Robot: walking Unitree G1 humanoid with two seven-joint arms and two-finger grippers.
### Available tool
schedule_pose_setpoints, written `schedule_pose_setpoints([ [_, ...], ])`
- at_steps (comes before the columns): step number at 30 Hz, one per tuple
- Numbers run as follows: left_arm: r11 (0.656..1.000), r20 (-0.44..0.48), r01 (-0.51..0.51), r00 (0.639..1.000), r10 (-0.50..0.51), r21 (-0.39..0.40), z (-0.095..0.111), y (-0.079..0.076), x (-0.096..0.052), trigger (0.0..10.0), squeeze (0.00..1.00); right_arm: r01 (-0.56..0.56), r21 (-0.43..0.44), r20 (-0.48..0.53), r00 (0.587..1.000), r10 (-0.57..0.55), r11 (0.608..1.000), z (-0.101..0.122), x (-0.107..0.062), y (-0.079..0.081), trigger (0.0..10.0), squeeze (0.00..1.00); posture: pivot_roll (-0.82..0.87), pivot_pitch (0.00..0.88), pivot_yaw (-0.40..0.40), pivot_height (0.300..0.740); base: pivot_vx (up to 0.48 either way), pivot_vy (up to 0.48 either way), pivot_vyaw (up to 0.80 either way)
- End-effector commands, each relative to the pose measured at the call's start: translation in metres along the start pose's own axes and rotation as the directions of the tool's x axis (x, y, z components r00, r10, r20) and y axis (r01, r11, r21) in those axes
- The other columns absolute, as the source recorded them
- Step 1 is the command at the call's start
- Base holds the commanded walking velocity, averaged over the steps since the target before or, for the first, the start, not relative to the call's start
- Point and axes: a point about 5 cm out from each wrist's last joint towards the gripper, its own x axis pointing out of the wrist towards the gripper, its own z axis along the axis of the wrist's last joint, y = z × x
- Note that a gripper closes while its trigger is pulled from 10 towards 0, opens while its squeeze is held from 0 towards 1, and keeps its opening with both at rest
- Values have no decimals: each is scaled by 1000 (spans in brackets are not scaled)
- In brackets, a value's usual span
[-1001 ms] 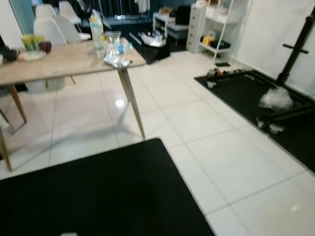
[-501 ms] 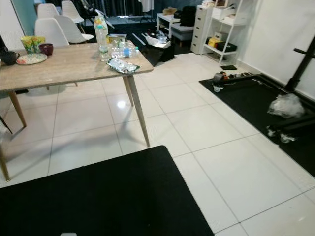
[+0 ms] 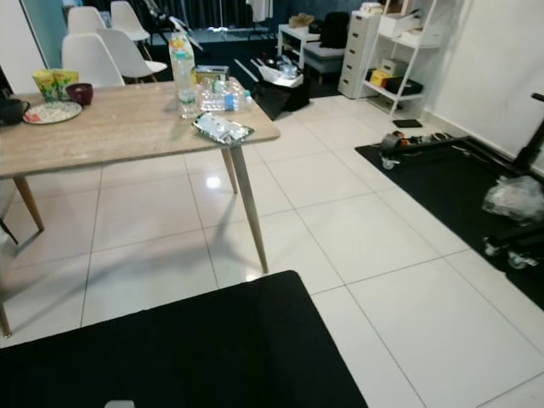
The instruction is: Restocking fridge
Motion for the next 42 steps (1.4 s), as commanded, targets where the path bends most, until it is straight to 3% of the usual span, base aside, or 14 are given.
schedule_pose_setpoints([
  [1,1000,-11,-6,1000,6,5,-3,3,-1,10000,0,-5,4,-1,1000,5,1000,0,1,2,10000,0,-19,0,18,740,405,0,0],
  [32,1000,-13,-4,1000,4,11,-4,4,-2,10000,0,-2,3,-22,1000,2,1000,-5,0,4,10000,0,-15,0,24,740,374,0,143],
  [42,1000,-14,-3,1000,3,6,-4,3,-1,10000,0,7,15,-12,1000,-7,1000,-3,0,2,10000,0,-12,0,18,740,362,0,-720],
])
